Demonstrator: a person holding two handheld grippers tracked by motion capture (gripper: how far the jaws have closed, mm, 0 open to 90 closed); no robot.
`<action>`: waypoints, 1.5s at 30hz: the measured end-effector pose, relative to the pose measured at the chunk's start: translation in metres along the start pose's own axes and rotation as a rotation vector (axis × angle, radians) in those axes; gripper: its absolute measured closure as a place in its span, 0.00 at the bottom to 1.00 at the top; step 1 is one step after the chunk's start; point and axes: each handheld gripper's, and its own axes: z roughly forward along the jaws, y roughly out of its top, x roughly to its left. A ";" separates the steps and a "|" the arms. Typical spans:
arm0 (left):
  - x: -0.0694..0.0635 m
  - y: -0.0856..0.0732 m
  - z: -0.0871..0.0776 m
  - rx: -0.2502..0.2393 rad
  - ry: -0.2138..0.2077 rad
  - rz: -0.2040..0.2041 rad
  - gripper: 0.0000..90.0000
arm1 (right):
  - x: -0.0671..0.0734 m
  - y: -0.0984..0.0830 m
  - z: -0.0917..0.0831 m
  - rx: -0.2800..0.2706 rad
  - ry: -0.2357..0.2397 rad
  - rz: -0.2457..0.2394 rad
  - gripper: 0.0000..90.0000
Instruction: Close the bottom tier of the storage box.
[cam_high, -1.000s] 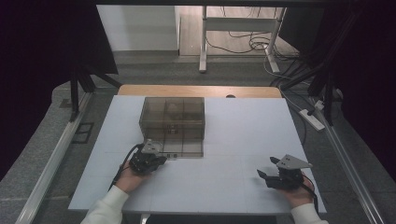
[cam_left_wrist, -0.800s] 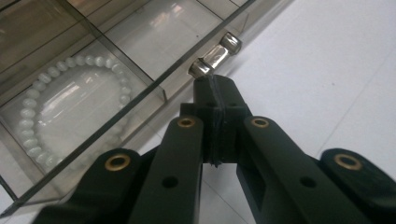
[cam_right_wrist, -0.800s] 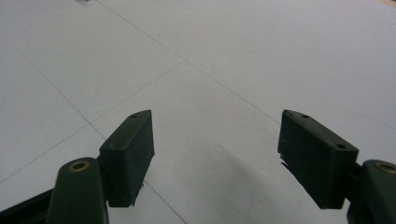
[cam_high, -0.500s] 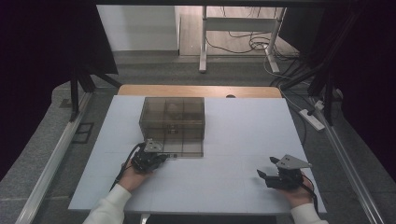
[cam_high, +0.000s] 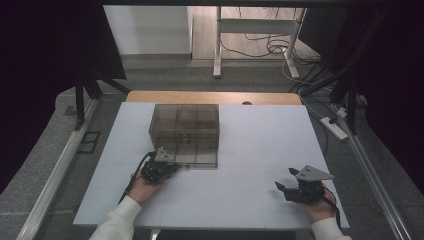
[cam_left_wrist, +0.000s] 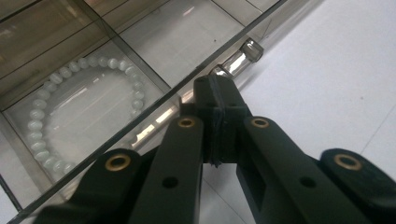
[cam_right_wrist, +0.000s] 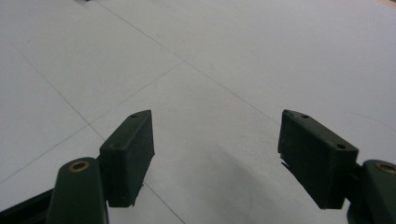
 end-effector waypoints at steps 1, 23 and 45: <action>0.000 0.000 0.000 0.000 0.001 0.000 0.99 | 0.000 0.000 0.000 0.000 0.000 0.000 0.30; 0.009 0.010 0.007 -0.017 0.017 -0.030 0.99 | 0.000 0.000 0.001 0.001 -0.001 -0.004 0.30; 0.024 0.020 0.016 -0.010 0.037 -0.058 0.99 | 0.000 0.000 0.002 0.010 -0.001 -0.009 0.30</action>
